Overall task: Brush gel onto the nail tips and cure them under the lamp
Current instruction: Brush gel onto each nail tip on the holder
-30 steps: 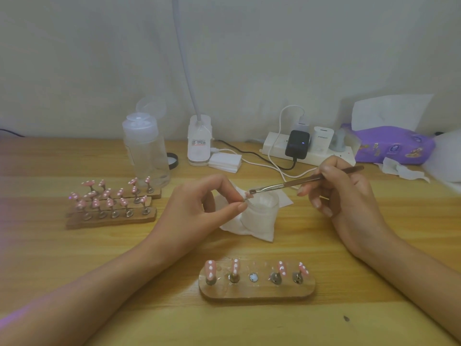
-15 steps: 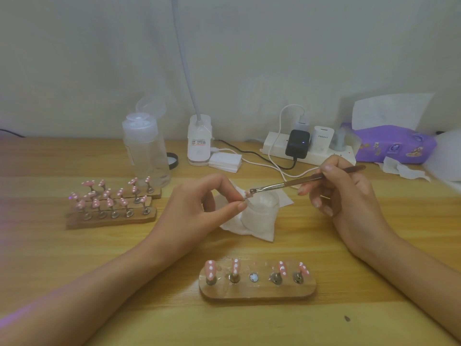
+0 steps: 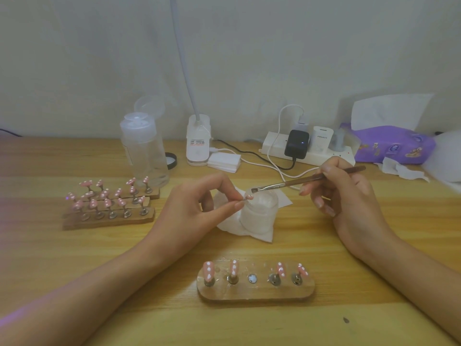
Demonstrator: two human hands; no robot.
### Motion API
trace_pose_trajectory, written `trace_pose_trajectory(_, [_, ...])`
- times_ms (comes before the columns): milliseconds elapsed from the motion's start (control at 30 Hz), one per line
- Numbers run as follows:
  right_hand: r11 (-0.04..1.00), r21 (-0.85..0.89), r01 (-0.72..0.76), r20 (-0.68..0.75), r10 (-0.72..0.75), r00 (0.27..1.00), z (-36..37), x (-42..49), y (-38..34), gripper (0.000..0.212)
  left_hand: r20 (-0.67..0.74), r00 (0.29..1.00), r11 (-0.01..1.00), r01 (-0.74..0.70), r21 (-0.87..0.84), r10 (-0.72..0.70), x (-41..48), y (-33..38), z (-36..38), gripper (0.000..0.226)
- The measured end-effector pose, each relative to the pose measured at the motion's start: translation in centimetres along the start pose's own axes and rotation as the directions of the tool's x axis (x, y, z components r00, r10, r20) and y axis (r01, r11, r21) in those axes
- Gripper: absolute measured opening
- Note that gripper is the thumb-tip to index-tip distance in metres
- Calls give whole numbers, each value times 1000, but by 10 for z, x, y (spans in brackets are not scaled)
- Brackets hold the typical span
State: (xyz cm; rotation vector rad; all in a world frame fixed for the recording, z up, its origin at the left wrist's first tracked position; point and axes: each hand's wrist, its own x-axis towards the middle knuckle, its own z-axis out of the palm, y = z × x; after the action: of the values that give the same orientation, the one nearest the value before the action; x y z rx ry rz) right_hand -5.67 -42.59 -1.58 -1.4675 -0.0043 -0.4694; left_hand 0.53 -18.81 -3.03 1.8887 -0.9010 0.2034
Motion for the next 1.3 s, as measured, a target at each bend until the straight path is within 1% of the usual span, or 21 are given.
trace_pose_trajectory(67, [1000,-6,14,43,-14,999,1,0,0,32,-1,1000,1000,-16,11,16,0,1,0,10])
trace_pose_trajectory(133, [1000,-29,0,29,1,1000,1,1,1,28,-9,999,999,-35,33,35,0,2,0,11])
trace_pose_trajectory(233, [1000,4,-8,-15,8,1000,-1,1,2,32,-14,999,998,-45,53,46,0,3,0,11])
trace_pose_trajectory(300, [1000,22,8,23,-9,1000,1,0,0,30,-13,999,997,-47,55,48,0,3,0,10])
trace_pose_trajectory(367, [1000,-17,12,50,-11,999,2,-1,0,29,-13,999,997,-46,58,47,0,3,0,11])
trace_pose_trajectory(433, [1000,-29,-10,11,11,1000,2,0,1,32,-13,999,997,-40,60,40,0,3,0,11])
trace_pose_trajectory(500, [1000,-4,-7,-7,7,1000,0,0,1,36,-12,999,998,-37,57,38,-1,3,0,10])
trace_pose_trajectory(600, [1000,1,19,58,-19,998,1,-1,-1,30,-14,1000,999,-24,35,24,-1,2,0,9])
trace_pose_trajectory(667, [1000,-25,11,58,-10,998,2,-1,0,35,-17,1000,999,-26,40,26,-1,1,0,10])
trace_pose_trajectory(733, [1000,-19,-10,13,10,1000,1,0,1,42,-16,1000,999,-23,44,24,-1,1,0,10])
trace_pose_trajectory(800, [1000,8,-3,12,2,1000,1,0,0,37,-17,1000,999,-20,35,21,-1,1,0,10])
trace_pose_trajectory(900, [1000,-8,18,75,-18,997,2,-1,0,29,-14,1000,1000,-15,24,15,-1,1,0,9])
trace_pose_trajectory(1033, [1000,-4,-5,11,5,1000,0,1,1,36,-11,1000,999,-17,33,18,-1,2,0,11])
trace_pose_trajectory(1100, [1000,18,11,35,-12,999,0,0,1,31,-15,1000,1000,-15,26,15,-1,2,0,12])
trace_pose_trajectory(1167, [1000,0,23,68,-23,997,1,0,1,29,-20,1000,1000,-12,29,13,0,2,1,12])
trace_pose_trajectory(1233, [1000,-19,5,40,-4,999,2,1,1,28,-17,1000,999,-14,41,15,0,2,1,12])
trace_pose_trajectory(1300, [1000,3,-7,3,7,1000,0,2,1,28,-15,1000,999,-20,45,21,0,3,1,12])
